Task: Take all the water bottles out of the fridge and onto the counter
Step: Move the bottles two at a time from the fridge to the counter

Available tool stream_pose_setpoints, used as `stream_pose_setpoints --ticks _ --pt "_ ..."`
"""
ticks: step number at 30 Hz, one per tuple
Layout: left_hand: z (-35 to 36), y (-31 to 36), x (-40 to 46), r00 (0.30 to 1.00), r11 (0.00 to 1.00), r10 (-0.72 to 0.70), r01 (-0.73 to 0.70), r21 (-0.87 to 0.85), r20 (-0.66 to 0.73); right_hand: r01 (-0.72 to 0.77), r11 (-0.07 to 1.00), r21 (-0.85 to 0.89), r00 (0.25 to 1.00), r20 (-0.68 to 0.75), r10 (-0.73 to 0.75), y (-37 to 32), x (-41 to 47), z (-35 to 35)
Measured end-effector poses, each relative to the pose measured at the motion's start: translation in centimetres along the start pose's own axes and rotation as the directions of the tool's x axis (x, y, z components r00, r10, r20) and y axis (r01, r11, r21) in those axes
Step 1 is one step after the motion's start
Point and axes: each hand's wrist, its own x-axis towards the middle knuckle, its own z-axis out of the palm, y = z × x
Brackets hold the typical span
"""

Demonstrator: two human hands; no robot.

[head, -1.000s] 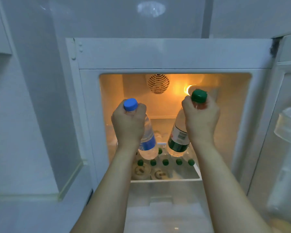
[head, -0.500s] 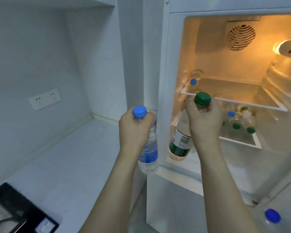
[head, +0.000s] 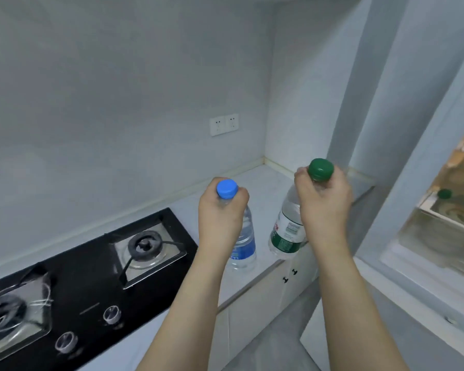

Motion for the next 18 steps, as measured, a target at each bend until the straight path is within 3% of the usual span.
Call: stream_pose_setpoints --ticks 4,8,12,18 --pt "-9.6 0.3 -1.3 0.985 0.997 -0.059 0.051 -0.053 -0.160 -0.013 0.998 0.059 0.990 0.139 0.005 -2.6 -6.3 5.9" --pt "-18.8 1.3 -4.0 0.972 0.997 -0.067 0.054 -0.060 -0.224 -0.056 0.995 0.087 0.958 0.286 0.029 -5.4 -12.5 10.9" --pt "-28.4 2.4 -7.2 0.952 0.999 -0.013 0.001 -0.038 -0.305 -0.084 0.988 0.128 0.900 0.435 0.020 -9.2 -20.3 15.9" --pt "-41.8 3.0 -12.0 0.900 0.996 -0.081 0.059 -0.064 -0.428 -0.150 0.974 0.170 0.784 0.620 0.013 -14.2 -31.4 22.5"
